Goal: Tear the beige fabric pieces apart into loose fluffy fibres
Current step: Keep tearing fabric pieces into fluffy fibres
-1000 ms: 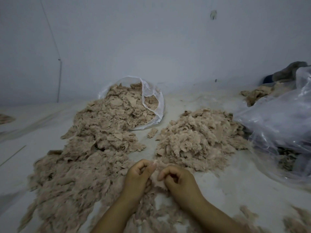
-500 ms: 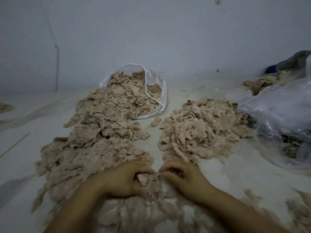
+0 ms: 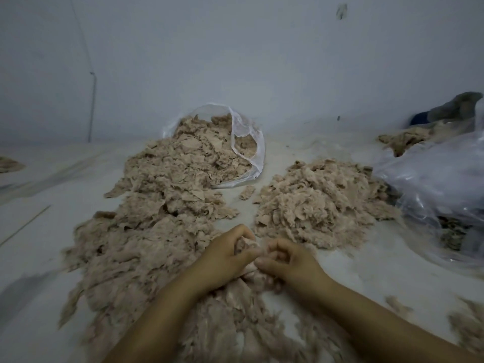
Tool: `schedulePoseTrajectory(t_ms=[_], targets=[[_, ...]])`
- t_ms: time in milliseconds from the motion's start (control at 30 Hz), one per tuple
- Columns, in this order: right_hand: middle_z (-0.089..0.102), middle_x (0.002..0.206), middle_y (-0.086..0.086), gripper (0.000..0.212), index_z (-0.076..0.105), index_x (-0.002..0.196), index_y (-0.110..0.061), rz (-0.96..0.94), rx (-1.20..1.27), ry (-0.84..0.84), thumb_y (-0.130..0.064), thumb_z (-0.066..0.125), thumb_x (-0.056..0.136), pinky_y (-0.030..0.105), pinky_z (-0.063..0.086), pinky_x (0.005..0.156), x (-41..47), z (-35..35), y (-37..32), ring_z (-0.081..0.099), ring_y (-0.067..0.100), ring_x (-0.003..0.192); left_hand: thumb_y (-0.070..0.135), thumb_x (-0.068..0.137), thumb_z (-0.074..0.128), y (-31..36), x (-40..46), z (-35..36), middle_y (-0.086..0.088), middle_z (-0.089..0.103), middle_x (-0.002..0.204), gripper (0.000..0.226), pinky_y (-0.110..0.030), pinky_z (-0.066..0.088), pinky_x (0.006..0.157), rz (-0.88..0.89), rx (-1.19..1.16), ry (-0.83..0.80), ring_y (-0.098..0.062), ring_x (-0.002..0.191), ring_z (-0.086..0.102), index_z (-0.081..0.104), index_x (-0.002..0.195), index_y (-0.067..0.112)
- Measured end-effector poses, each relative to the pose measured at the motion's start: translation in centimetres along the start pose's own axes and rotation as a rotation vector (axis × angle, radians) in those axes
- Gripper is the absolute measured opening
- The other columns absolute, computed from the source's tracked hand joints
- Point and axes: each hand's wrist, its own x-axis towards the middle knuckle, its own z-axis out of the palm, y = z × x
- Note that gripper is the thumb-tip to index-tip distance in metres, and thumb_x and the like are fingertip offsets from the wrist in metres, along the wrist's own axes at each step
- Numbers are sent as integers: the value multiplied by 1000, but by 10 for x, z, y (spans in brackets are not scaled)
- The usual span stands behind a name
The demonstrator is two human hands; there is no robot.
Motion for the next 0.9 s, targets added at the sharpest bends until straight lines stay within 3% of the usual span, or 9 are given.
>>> schedulePoseTrajectory(t_ms=[67,200,333,567,767,900], targets=[[58,51,5,12,57,85,-5,9,75,62,-12,64,89,24,41,44,4,0,4,50,13,41,26,92,56,-2,3,7,13,53,62,12,-17,35,52,-17,-37,78,0,53,45,54,81,31],[55,47,6,15,53,81,-6,66,218,102,-11,56,94,21,39,42,6,3,12,45,13,38,11,95,50,-5,5,21,0,53,69,18,-30,37,63,-57,-169,195,-12,64,49,58,79,13],[50,49,8,17,53,79,-5,79,398,139,-10,53,95,24,33,44,9,3,16,39,14,41,13,95,51,-8,6,24,9,50,59,26,-28,38,58,-126,-260,293,-9,58,46,57,71,20],[38,50,2,20,43,77,-8,20,760,186,-9,44,97,18,26,33,10,-5,15,30,8,37,11,96,48,-13,4,21,3,41,59,32,-18,31,54,-132,-262,329,-5,53,38,50,64,14],[36,55,5,19,45,79,-8,-32,564,201,-16,47,96,22,24,37,7,-12,14,27,11,38,14,97,46,-13,1,17,4,38,58,30,-14,31,52,-87,-269,301,-1,50,36,50,68,11],[46,57,7,17,49,79,-9,-87,441,207,-11,49,96,25,35,46,8,-8,14,40,15,45,52,84,60,-8,-1,15,-3,59,68,52,-23,45,66,-88,-426,241,-14,67,57,63,79,0]])
